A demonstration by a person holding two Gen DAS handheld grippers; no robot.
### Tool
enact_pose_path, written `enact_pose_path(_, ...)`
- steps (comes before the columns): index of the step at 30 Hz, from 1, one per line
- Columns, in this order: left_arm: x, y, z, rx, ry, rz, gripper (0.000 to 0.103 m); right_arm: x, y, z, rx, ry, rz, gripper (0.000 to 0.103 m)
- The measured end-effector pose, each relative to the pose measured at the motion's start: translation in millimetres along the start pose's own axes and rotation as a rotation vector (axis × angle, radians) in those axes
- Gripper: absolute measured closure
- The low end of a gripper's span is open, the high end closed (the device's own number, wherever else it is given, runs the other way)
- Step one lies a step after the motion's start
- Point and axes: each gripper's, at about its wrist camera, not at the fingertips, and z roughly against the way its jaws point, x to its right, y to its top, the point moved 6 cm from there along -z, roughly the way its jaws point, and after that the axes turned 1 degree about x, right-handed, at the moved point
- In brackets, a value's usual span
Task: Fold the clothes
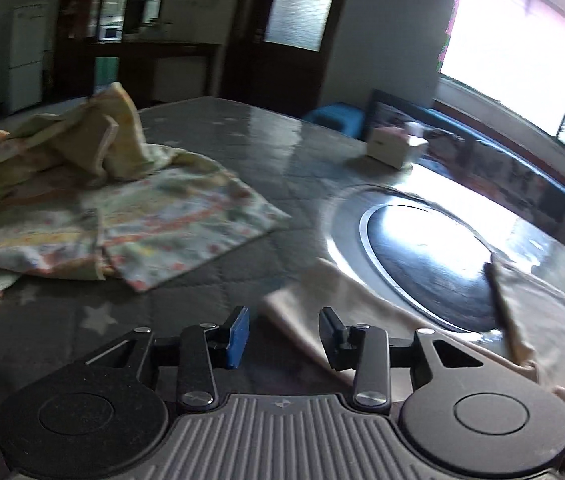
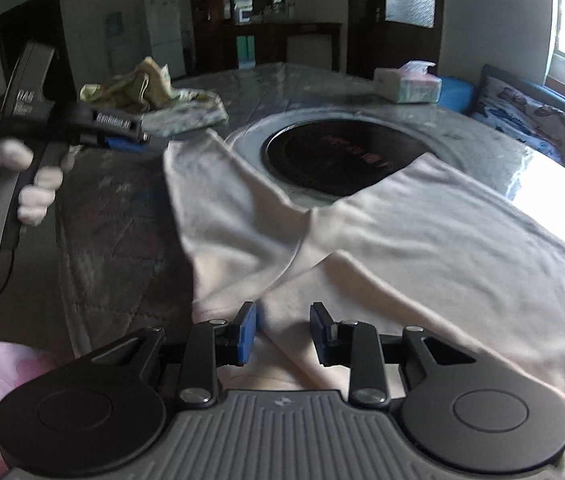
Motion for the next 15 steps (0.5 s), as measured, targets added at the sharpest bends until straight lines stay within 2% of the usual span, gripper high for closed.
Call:
enact_pose_path(5,-11,1,-13,-0.009,0.041,0.031,0.061,-2,4,10,0.028,-0.004,-0.012,0.074)
enact_pose_path(11,-10,2,-17,-0.009,0.022,0.041,0.063,5,8,30,0.063,-0.031,-0.038,0.073)
enact_pose_path(13,-9,2,-18,-0.012,0.012,0.046,0.069,9,6,35,0.068,-0.044,-0.05,0.073)
enact_pose_path(15,-7,2,-19,-0.015,0.0,0.046,0.085,14,3,40,0.073,-0.056,-0.066,0.073)
